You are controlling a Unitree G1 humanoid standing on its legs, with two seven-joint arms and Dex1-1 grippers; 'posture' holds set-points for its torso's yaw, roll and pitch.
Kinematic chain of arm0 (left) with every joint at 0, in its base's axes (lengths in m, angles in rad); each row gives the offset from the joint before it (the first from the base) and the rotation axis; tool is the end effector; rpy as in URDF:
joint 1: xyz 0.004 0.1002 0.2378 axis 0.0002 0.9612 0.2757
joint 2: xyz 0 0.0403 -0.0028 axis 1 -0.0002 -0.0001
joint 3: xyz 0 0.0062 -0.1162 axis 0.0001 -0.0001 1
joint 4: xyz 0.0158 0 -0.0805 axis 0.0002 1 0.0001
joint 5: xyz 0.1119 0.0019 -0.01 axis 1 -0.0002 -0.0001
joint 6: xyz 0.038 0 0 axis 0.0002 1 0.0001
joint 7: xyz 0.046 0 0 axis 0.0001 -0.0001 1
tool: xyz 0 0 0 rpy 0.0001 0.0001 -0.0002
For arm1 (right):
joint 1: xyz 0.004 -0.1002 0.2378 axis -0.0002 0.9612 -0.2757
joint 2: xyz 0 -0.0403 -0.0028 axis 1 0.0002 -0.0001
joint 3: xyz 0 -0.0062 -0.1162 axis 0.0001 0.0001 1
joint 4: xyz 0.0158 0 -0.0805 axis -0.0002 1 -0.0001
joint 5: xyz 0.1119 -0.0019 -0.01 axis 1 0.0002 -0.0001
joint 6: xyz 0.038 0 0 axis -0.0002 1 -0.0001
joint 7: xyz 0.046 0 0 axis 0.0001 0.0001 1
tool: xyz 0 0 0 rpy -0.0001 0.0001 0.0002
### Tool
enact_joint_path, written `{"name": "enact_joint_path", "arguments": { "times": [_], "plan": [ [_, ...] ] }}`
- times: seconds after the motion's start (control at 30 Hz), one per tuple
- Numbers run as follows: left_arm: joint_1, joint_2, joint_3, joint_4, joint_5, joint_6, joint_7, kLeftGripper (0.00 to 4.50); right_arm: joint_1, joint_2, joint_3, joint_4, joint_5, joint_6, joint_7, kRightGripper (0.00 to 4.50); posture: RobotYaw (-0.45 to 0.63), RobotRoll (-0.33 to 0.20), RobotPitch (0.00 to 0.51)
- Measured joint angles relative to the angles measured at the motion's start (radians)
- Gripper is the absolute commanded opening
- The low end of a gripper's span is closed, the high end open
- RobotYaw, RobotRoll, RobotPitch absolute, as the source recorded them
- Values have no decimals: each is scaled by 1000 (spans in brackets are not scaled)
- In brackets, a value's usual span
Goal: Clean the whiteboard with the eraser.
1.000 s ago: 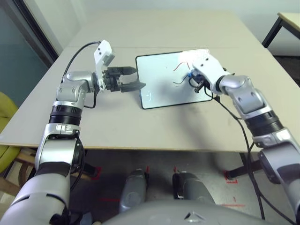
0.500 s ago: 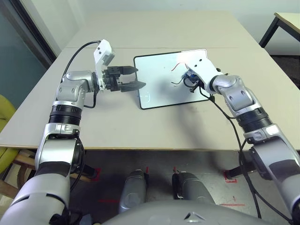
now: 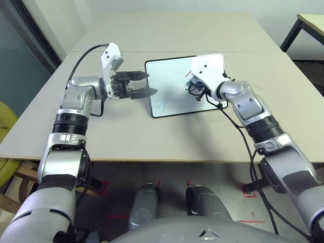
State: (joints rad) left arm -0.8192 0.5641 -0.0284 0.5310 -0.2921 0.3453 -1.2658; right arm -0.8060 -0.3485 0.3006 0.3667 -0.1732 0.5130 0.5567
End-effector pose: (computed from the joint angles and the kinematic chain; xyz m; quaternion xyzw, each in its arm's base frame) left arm 0.3517 0.2465 0.1832 0.0766 0.0741 -0.5438 0.8324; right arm 0.3496 -0.1404 0.1569 -0.3213 0.1279 0.2870 0.8933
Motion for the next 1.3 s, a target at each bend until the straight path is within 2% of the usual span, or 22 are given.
{"name": "enact_joint_path", "arguments": {
  "times": [0.5,0.67,1.3],
  "plan": [
    [-19,-1,0,3,0,0,0,4500,59,-119,-9,-16,-8,-11,25,274,151,0,33],
    [-19,-1,0,7,0,0,0,4500,72,-126,-8,-33,-11,-10,36,274,153,0,30],
    [-20,-1,1,27,0,-4,1,4500,-3,25,70,-13,-68,-48,57,267,169,0,22]
  ]
}}
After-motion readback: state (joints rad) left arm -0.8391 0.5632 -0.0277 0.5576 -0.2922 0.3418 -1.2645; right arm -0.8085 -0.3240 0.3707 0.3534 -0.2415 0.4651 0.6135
